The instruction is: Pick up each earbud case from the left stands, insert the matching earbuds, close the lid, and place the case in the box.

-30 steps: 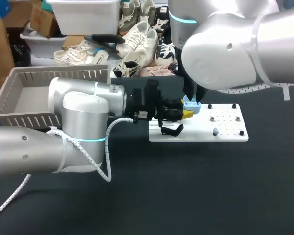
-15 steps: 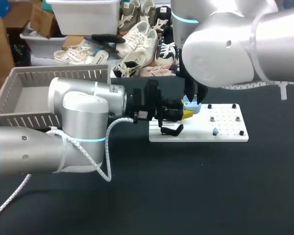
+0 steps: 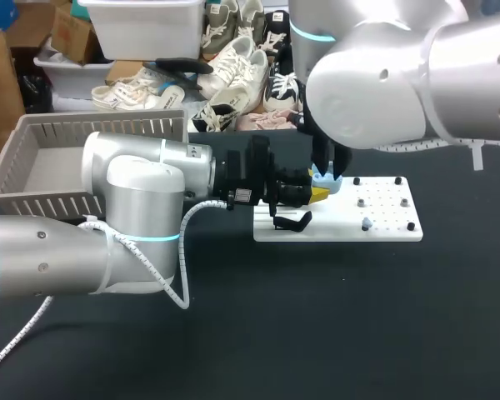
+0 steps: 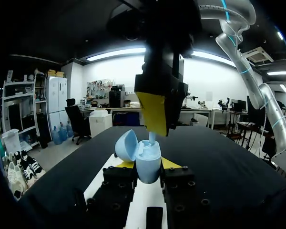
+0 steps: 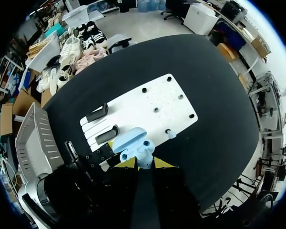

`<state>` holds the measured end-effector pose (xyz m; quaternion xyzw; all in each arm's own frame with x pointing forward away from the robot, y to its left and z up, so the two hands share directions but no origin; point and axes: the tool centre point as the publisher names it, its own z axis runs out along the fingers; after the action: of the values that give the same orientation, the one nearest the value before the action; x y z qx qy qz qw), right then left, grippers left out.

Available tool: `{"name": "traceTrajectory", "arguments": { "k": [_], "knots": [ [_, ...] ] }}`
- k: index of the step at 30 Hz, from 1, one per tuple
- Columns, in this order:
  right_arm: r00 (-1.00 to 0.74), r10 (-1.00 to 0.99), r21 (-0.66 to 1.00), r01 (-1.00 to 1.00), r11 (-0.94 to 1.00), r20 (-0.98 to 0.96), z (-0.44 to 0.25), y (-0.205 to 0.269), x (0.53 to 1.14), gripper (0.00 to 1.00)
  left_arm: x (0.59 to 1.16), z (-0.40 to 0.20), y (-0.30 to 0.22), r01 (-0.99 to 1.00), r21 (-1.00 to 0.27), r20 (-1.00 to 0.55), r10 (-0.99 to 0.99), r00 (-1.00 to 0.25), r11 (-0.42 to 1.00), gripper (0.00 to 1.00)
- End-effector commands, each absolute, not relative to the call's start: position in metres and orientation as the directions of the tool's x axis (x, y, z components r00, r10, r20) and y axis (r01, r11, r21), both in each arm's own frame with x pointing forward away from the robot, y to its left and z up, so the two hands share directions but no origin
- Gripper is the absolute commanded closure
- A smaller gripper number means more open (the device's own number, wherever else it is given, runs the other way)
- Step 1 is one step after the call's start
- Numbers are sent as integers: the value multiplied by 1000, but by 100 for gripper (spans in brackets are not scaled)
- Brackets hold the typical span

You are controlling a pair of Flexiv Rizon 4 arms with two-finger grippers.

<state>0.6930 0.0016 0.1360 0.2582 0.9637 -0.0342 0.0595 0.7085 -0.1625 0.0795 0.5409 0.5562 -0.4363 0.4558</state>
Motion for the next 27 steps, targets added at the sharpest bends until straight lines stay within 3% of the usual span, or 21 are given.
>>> {"name": "traceTrajectory", "arguments": {
  "k": [1,27],
  "knots": [
    [-859,495,-43,503,863,-130,135,3,695,100,708,79,-162,999,9,-980,201,2,35,100],
    [-856,500,-44,509,860,-132,137,2,700,100,708,79,-162,999,9,-980,201,2,35,100]
  ]
}}
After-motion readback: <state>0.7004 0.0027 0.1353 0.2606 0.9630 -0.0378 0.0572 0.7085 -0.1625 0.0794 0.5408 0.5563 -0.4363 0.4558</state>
